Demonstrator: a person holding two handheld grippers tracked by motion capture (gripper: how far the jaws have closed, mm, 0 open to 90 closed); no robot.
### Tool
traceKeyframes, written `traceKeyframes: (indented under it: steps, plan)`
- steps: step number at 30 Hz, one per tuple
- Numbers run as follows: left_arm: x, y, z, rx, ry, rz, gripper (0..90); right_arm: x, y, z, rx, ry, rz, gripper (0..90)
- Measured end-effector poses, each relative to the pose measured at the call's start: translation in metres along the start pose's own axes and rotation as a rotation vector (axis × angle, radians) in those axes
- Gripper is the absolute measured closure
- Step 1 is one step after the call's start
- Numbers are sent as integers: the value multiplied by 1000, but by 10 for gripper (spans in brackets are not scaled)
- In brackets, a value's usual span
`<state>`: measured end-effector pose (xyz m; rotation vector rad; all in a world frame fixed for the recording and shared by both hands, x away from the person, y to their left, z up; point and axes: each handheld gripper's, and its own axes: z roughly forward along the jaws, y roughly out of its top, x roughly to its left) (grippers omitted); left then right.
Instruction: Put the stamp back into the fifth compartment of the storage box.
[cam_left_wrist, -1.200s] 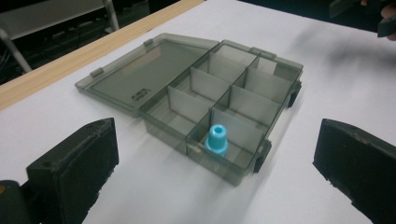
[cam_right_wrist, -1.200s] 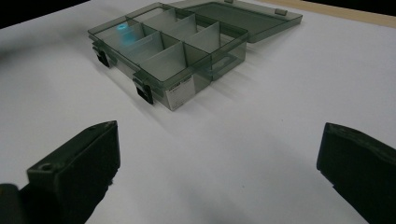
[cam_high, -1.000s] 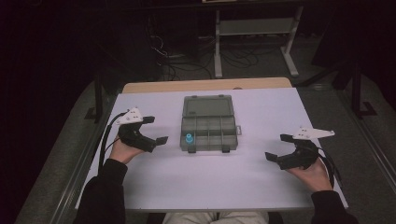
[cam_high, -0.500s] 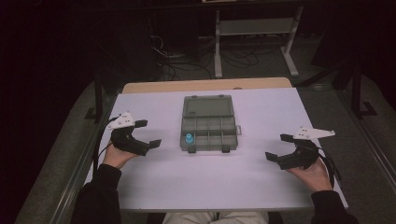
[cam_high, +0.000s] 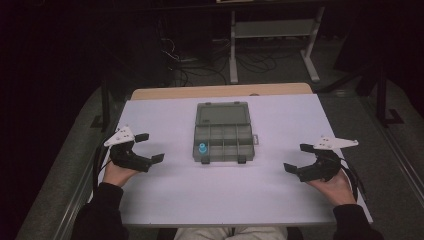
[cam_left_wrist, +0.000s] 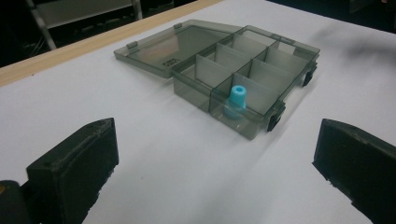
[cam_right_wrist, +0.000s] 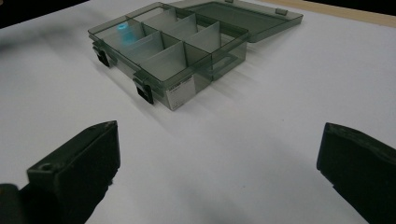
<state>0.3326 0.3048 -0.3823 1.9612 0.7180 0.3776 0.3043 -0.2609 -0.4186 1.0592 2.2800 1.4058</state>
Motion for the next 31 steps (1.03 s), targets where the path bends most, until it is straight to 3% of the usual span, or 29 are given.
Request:
traceKeyframes:
  steps: [5,24,31]
  plan:
    - [2,-7,-5,7,16,-10,0,0,0,0,0,0,0,0]
    - [8,-29,-30,-67,77,-64,0,2,-3,-3,-13,-4,0,0]
    - [9,-33,-34,-94,78,-78,0,1,-5,-5,-15,-7,6,0]
